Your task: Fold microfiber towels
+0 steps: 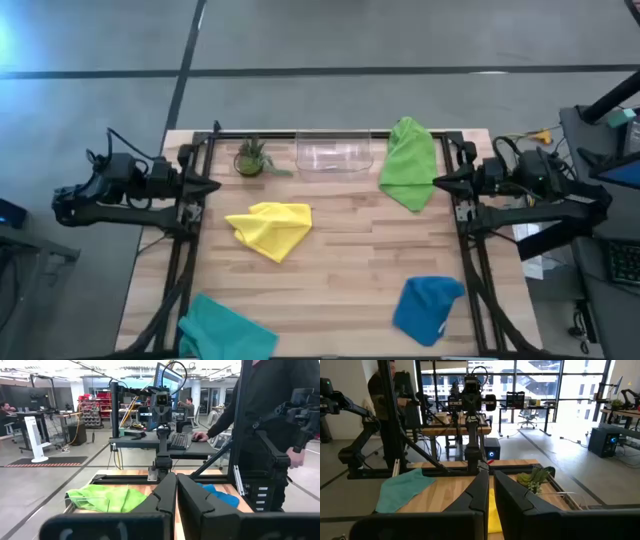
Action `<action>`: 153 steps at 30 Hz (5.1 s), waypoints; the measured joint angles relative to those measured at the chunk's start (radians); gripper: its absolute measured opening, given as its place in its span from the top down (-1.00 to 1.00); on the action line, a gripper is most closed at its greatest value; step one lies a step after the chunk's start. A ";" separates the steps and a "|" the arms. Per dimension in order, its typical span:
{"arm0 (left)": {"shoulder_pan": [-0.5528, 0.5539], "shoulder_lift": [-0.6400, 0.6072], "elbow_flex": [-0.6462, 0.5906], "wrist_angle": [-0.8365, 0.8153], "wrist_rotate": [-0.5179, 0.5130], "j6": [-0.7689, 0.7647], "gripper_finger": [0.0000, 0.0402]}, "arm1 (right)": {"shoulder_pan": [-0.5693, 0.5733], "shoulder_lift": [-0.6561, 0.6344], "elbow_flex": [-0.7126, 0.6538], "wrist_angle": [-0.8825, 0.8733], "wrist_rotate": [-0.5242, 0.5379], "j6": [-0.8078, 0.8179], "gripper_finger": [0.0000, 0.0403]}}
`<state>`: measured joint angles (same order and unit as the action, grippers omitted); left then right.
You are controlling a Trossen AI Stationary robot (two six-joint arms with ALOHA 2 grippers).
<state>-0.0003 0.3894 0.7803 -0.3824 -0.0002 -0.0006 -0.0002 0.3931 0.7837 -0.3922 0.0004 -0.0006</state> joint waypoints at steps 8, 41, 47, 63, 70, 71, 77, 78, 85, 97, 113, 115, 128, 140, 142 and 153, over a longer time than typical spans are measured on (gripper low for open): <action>0.000 0.000 0.000 0.000 0.000 0.000 1.00 | 0.000 0.000 0.000 0.000 0.000 0.000 0.89; 0.000 0.000 0.000 0.000 0.000 0.000 1.00 | 0.000 0.000 0.000 0.000 0.000 0.000 0.89; 0.000 0.000 0.000 0.000 0.000 0.000 1.00 | 0.000 0.000 0.000 0.000 0.000 0.000 0.89; 0.000 0.000 0.000 0.000 0.000 0.000 1.00 | 0.000 0.008 0.002 0.143 0.001 -0.184 0.89; 0.000 0.000 0.000 0.000 0.000 0.000 1.00 | 0.000 0.041 0.002 0.261 0.000 0.153 0.89; 0.000 0.000 0.000 0.000 0.000 0.000 1.00 | 0.000 0.051 0.002 0.294 0.000 0.231 0.89; 0.000 0.000 0.000 0.000 0.000 0.000 1.00 | 0.000 0.127 0.002 0.417 0.066 0.499 0.89; 0.000 0.000 0.000 0.000 0.000 0.000 1.00 | 0.000 0.151 0.002 0.447 0.084 0.518 0.89; 0.000 0.000 0.000 0.000 0.000 0.000 1.00 | 0.005 0.369 0.010 0.810 0.096 0.571 0.89; 0.000 0.000 0.000 0.000 0.000 0.000 1.00 | 0.005 0.653 0.244 0.853 0.067 0.500 0.89; 0.000 0.000 0.000 0.000 0.000 0.000 1.00 | 0.004 0.789 0.645 0.071 0.069 0.236 0.89; 0.000 0.000 0.000 0.000 0.000 0.000 1.00 | 0.005 0.791 0.654 -0.075 0.070 0.265 0.89; 0.000 0.000 0.000 0.000 0.000 0.000 1.00 | 0.007 0.920 0.507 0.115 -0.037 0.329 0.89; 0.000 0.000 0.000 0.000 0.000 0.000 1.00 | 0.006 1.158 0.604 0.152 -0.160 0.315 0.89; 0.000 0.000 0.000 0.000 0.000 0.000 1.00 | 0.006 1.180 0.609 0.151 -0.157 0.314 0.89; 0.000 0.000 0.000 0.000 0.000 0.000 1.00 | 0.006 1.271 0.617 0.130 -0.050 0.349 0.89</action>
<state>-0.0006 0.3897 0.7803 -0.3824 -0.0002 -0.0003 0.0063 1.6640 1.4006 -0.2617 -0.0494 0.3481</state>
